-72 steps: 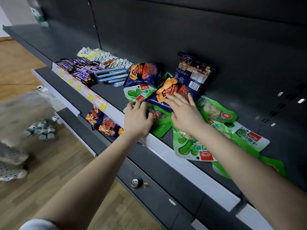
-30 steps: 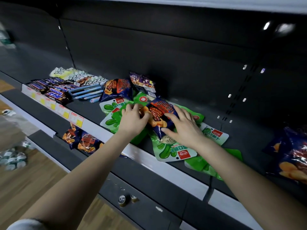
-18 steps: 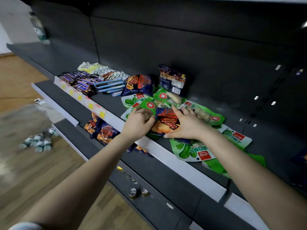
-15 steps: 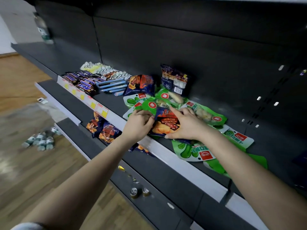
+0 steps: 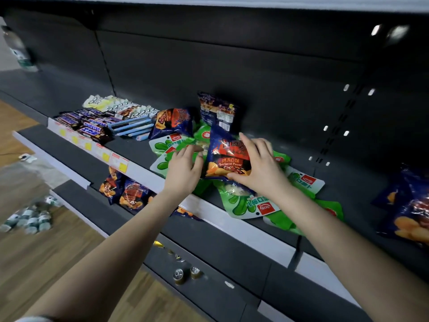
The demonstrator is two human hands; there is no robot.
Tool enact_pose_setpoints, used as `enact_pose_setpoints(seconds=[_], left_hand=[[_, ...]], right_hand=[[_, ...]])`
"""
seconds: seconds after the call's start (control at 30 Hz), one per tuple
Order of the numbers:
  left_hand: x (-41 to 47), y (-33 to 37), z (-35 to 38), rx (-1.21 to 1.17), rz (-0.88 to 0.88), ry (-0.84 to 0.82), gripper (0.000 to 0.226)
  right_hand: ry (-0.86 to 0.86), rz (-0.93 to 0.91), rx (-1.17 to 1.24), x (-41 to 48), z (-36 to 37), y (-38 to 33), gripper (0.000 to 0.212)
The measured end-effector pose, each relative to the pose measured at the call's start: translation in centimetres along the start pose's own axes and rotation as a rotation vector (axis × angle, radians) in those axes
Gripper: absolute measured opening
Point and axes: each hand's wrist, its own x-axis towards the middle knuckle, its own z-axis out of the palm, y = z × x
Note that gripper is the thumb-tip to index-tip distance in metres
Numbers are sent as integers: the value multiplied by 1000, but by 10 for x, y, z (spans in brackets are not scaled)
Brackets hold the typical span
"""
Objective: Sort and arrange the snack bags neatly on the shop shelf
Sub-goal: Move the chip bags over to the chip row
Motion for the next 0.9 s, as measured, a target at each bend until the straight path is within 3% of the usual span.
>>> enact_pose_setpoints(seconds=[0.23, 0.4, 0.53, 0.9], left_hand=[[6, 44, 35, -45, 114, -76, 28], [3, 87, 64, -104, 200, -169, 30], [-6, 123, 83, -165, 287, -258, 44], [-42, 218, 146, -260, 503, -423, 29]], right_hand=[[211, 74, -122, -32, -52, 33, 95], [236, 188, -202, -69, -88, 60, 96], [264, 273, -284, -106, -114, 75, 95], [211, 501, -487, -221, -180, 99, 96]])
